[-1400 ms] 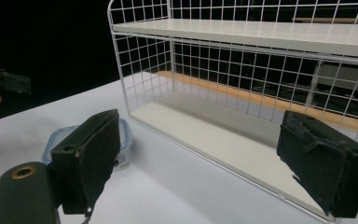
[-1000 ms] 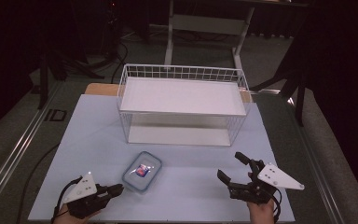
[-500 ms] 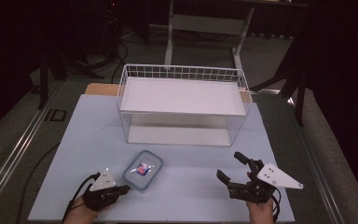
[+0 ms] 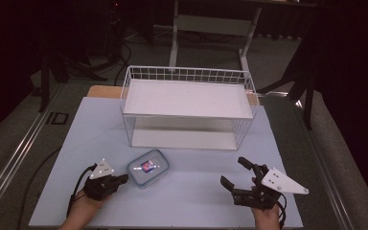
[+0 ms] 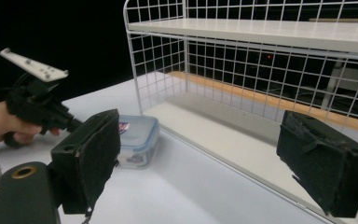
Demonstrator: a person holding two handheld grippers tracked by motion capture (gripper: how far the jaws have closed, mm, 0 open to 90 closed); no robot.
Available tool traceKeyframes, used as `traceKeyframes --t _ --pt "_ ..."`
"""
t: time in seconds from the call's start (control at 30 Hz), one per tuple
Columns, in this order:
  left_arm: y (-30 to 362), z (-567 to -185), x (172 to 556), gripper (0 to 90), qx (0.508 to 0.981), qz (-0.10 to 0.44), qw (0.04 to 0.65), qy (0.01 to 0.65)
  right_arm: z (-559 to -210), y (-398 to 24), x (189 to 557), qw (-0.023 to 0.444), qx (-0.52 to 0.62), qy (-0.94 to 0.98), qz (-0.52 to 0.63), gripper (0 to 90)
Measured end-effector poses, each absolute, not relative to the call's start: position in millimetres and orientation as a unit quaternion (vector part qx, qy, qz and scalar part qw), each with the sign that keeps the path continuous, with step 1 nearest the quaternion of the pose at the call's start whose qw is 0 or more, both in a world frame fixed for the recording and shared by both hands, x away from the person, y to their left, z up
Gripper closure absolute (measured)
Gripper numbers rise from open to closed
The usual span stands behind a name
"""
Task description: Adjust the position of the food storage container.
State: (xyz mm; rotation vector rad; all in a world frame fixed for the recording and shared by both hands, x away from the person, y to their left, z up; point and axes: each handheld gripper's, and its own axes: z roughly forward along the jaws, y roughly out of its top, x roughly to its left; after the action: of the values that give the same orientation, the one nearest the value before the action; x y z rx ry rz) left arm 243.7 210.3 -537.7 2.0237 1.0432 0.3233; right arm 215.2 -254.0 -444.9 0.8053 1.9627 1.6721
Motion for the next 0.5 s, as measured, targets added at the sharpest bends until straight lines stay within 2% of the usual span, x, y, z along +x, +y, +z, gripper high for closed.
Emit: traceKeyframes --t 0.13,0.33,0.5 --pt "212.8 -536.0 235.8 90.0 0.798 0.142 0.408 0.42 -445.7 -253.5 214.7 0.217 0.288 0.713 0.602 13.6" --pt "194.8 -538.8 227.5 90.0 0.818 0.102 0.4 0.401 -445.5 -253.1 216.0 0.215 0.289 0.713 0.602 13.7" --pt "191.7 -539.5 232.6 90.0 0.819 0.1 0.398 0.401 -446.2 -253.1 216.9 0.215 0.29 0.712 0.602 13.7"
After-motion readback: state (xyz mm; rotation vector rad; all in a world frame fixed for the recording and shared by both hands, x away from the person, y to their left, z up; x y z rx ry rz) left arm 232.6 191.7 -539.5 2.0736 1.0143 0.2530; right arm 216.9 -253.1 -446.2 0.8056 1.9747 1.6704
